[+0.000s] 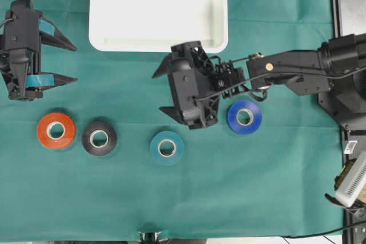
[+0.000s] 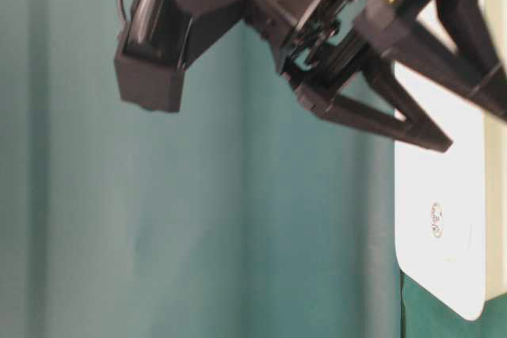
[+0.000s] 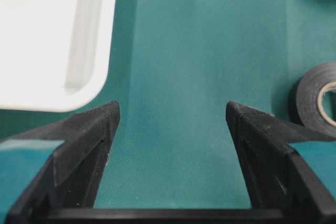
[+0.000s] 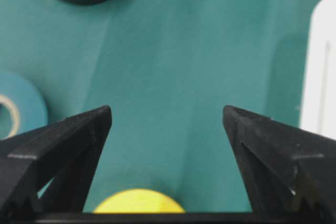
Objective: Put the tape alternately from left to right into the white case.
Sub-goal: 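Withdraw the right gripper from the tray to the table center, then move the left gripper down onto the black tape roll, then grip the black roll's rim with the left gripper and lift, then lower the black roll into the tray and open the left gripper, then withdraw the left gripper from the tray to the left side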
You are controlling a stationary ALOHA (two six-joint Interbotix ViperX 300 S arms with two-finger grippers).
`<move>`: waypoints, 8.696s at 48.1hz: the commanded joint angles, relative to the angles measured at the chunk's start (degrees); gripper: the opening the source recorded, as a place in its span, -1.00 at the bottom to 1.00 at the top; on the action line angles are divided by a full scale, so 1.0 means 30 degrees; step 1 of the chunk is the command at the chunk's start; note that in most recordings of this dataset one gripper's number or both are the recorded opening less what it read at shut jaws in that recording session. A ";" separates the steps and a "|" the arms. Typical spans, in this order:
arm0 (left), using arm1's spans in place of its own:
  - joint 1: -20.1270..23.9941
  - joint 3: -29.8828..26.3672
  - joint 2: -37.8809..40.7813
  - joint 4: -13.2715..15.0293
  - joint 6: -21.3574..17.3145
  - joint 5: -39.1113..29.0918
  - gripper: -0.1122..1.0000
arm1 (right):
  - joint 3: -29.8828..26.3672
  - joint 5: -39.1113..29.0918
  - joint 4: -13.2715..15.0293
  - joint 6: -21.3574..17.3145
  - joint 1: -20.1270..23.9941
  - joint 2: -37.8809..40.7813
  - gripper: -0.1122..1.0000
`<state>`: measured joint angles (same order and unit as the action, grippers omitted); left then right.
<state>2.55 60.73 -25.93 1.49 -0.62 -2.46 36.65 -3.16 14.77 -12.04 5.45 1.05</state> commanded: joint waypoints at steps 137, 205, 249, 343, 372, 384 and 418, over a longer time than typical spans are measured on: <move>-0.5684 -0.4863 1.0020 -0.0029 0.3076 0.0791 0.54 | 0.0117 0.1143 0.0088 -0.0557 0.0117 -0.0381 0.53; -0.5244 -0.5625 0.5537 -0.0088 0.2988 -0.3105 -0.34 | 0.0352 0.1172 0.0117 -0.0586 0.0117 -0.0381 0.52; 0.2607 -0.8613 0.8027 -0.0088 -0.4805 -0.2461 -0.34 | 0.0352 0.1260 0.0117 -0.0615 0.0146 -0.0381 0.52; 0.5273 -1.2334 1.2363 -0.0059 -0.6768 -0.1406 0.92 | 0.0469 0.1523 0.0088 -0.0615 0.0293 -0.0205 0.52; 0.4658 -1.0869 1.0283 -0.0088 -0.6680 -0.1523 0.92 | 0.0469 0.1523 0.0117 -0.0615 0.0293 -0.0205 0.52; 0.3955 -0.9287 0.8496 -0.0059 -0.6621 -0.1523 0.92 | 0.0469 0.1523 0.0117 -0.0615 0.0293 -0.0205 0.52; 0.0527 -0.4395 0.4277 0.0000 -0.4131 -0.1406 0.92 | 0.0557 0.1523 0.0117 -0.0615 0.0293 -0.0205 0.52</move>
<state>5.10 47.46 -11.34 1.41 -13.80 -7.12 38.76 0.88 15.03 -13.80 6.15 1.05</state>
